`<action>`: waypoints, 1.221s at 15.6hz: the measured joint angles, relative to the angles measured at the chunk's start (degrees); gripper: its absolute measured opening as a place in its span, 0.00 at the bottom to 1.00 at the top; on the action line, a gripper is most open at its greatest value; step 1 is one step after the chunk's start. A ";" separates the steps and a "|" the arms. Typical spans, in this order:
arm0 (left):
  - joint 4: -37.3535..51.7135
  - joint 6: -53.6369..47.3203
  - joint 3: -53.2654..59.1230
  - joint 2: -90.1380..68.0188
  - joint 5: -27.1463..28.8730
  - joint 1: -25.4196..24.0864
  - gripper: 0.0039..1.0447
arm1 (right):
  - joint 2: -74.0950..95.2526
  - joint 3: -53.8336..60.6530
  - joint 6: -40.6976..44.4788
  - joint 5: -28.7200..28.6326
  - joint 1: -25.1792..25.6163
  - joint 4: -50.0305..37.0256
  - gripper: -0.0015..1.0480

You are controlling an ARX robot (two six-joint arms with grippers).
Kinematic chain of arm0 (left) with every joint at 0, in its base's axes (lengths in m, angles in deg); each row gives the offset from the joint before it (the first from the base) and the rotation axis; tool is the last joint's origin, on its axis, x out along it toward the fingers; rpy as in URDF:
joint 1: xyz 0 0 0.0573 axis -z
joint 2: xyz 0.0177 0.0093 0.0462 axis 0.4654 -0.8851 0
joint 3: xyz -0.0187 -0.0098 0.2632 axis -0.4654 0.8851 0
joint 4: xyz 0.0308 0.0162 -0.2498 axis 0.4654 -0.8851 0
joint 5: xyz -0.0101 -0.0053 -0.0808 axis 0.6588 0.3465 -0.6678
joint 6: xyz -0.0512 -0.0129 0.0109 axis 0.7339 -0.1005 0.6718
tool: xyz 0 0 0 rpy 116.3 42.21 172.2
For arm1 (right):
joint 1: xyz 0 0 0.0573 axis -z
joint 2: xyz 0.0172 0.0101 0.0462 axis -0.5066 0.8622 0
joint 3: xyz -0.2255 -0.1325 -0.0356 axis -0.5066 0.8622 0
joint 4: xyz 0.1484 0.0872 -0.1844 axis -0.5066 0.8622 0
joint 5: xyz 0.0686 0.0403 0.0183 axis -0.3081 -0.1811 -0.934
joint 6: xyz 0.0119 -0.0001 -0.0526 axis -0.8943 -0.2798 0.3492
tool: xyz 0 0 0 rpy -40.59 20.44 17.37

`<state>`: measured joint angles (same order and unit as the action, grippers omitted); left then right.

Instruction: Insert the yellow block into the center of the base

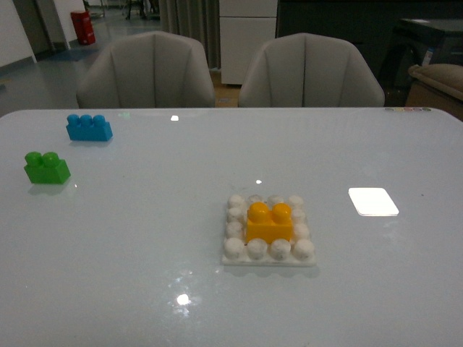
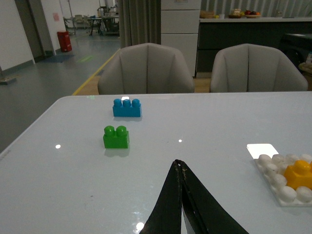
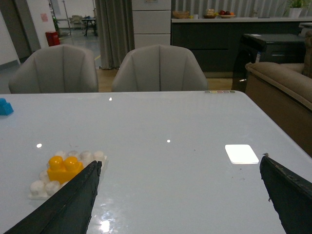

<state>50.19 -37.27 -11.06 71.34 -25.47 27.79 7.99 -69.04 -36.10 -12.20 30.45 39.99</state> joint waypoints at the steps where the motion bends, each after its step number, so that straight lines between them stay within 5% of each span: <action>1: -1.01 0.00 0.00 1.03 0.00 0.00 0.01 | 0.00 0.00 0.00 0.00 0.00 0.00 0.94; 6: -5.44 0.00 0.00 4.92 0.00 0.02 0.01 | 0.00 0.00 0.00 -0.02 0.00 0.00 0.94; 7: -13.49 0.00 0.00 10.16 -0.17 0.00 0.01 | 0.00 0.00 0.00 0.00 0.00 0.00 0.94; 14: -14.40 0.00 -0.02 13.53 -0.02 0.00 0.01 | 0.00 0.00 0.00 0.00 0.00 -0.02 0.94; 17: -14.32 0.00 -0.02 13.53 -0.02 0.00 0.24 | 0.00 0.00 0.00 0.00 0.00 0.00 0.94; 19: -14.32 0.00 -0.02 13.53 -0.02 0.00 0.56 | 0.00 0.00 0.00 0.00 0.00 0.00 0.94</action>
<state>35.87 -37.27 -11.08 84.87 -25.49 27.79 7.99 -69.04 -36.10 -12.20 30.45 39.99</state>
